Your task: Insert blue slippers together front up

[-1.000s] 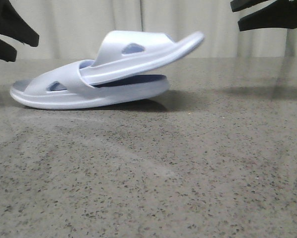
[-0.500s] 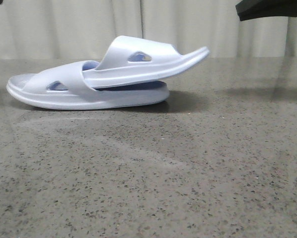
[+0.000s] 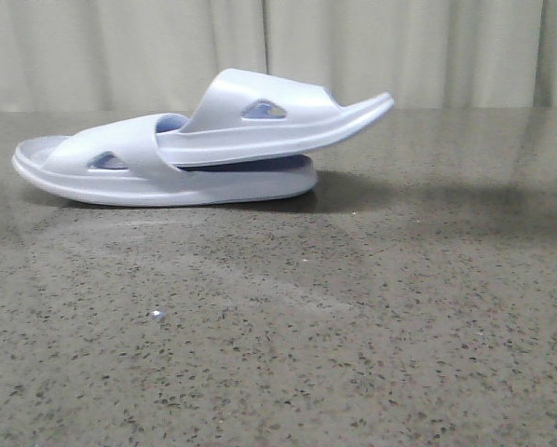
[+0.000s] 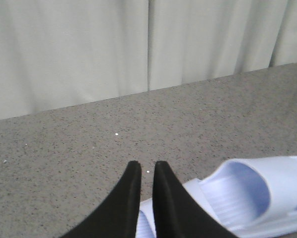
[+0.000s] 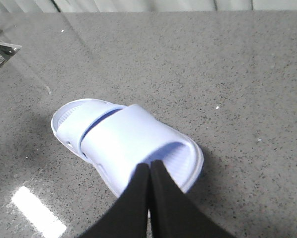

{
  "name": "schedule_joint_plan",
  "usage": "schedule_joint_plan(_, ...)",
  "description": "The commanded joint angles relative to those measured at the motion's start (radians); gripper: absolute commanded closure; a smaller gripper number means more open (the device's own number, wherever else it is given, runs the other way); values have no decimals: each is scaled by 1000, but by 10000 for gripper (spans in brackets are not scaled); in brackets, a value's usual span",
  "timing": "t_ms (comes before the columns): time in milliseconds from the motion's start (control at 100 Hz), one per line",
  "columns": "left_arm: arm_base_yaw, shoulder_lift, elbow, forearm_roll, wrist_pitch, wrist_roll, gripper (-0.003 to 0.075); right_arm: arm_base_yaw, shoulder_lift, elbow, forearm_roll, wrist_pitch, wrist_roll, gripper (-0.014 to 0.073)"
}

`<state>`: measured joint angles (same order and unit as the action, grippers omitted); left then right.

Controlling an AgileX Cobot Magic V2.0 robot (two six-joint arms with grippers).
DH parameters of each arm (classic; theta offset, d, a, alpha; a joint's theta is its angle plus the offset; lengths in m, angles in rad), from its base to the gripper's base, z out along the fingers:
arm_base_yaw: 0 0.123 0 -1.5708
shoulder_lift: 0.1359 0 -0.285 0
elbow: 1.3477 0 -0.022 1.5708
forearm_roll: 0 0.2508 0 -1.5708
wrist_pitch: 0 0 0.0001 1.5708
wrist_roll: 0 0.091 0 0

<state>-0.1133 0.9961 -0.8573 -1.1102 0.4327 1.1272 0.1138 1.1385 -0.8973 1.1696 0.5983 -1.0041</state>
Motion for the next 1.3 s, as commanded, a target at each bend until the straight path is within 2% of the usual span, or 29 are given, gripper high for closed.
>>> schedule_joint_plan(0,-59,-71,32,-38,-80,19,705,84,-130,86,19,-188,-15,671)
schedule_joint_plan(140,-139,-184,126,-57,-171,20,705,220,-303,281,7,-400,-15,671)
schedule_joint_plan(210,-169,-251,168,-70,-209,20,705,268,-397,368,7,-457,-15,671)
schedule_joint_plan(430,-198,-441,325,-134,-259,20,705,298,-639,590,80,-464,-15,671)
schedule_joint_plan(630,-198,-609,513,-185,-288,24,705,298,-742,741,91,-453,-15,671)
schedule_joint_plan(830,-198,-740,608,-269,-343,24,705,298,-747,796,129,-380,-15,672)
schedule_joint_plan(1290,-196,-747,620,-312,-348,24,705,298,-747,798,143,-337,-15,672)
